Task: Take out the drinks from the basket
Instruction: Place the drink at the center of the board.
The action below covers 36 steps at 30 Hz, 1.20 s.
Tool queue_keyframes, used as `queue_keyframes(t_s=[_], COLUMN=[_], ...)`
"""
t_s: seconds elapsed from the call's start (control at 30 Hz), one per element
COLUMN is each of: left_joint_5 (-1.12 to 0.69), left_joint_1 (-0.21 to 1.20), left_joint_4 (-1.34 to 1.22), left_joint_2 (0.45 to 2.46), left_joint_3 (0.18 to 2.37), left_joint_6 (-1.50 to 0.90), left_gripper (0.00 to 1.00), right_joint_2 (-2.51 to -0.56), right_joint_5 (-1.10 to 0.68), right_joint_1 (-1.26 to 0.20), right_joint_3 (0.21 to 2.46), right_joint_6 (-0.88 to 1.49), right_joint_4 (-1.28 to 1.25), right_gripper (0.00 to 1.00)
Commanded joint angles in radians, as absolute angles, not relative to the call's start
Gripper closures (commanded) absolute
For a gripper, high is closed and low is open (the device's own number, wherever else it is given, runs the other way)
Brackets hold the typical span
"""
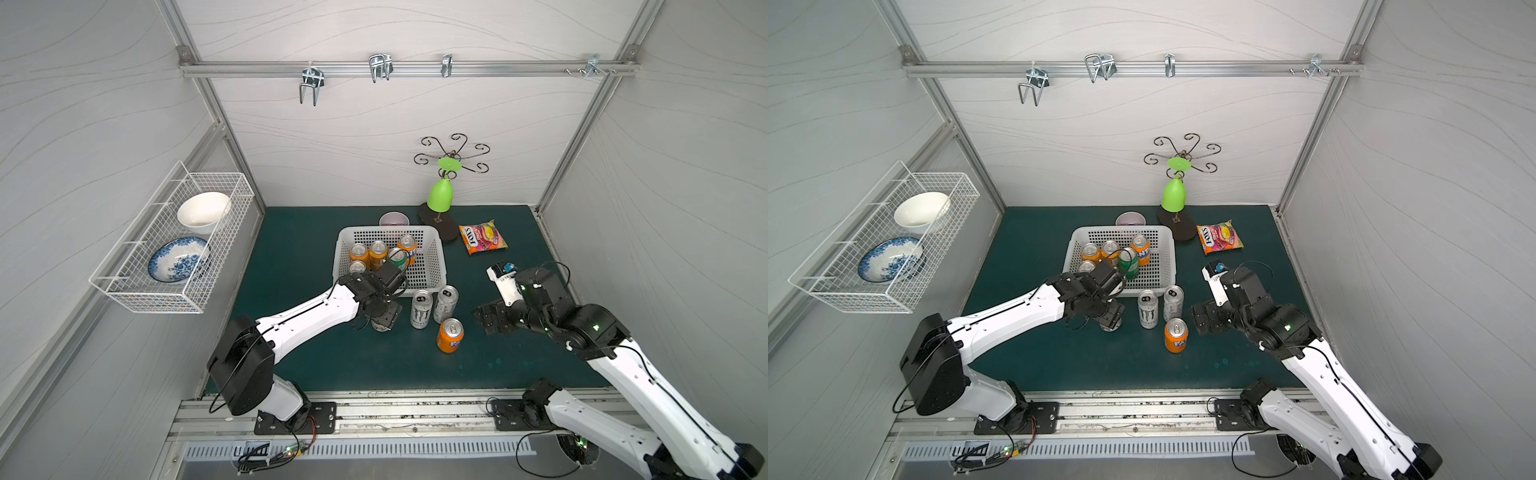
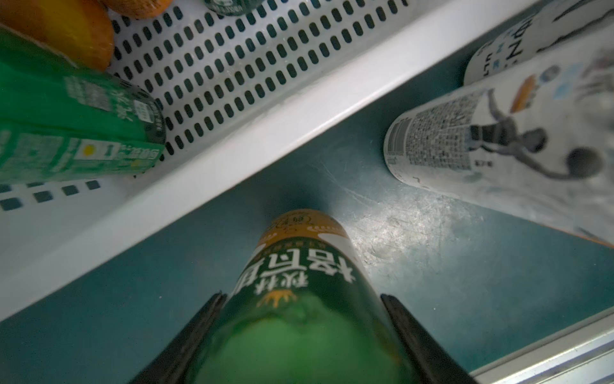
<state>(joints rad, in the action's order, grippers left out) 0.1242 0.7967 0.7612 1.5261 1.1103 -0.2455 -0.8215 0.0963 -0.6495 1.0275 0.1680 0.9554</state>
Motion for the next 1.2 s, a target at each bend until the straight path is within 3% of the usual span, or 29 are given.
queue_keyframes(t_s=[0.0, 0.7, 1.17], left_joint_5=[0.135, 0.157, 0.156], left_joint_1=[0.812, 0.827, 0.825], left_joint_4=[0.685, 0.66, 0.644], left_joint_2=[1.549, 1.662, 1.674], left_joint_3=[1.177, 1.224, 1.205], left_joint_6=[-0.254, -0.242, -0.253], left_gripper=[0.48, 0.47, 0.4], right_joint_2=[-0.816, -0.816, -0.816], right_joint_5=[0.101, 0.1, 0.101], right_joint_1=[-0.645, -0.645, -0.644], right_joint_3=[1.054, 1.051, 1.045], right_joint_6=[0.18, 0.179, 0.181], right_joint_4=[0.976, 0.974, 0.969], right_gripper=[0.01, 0.01, 0.01])
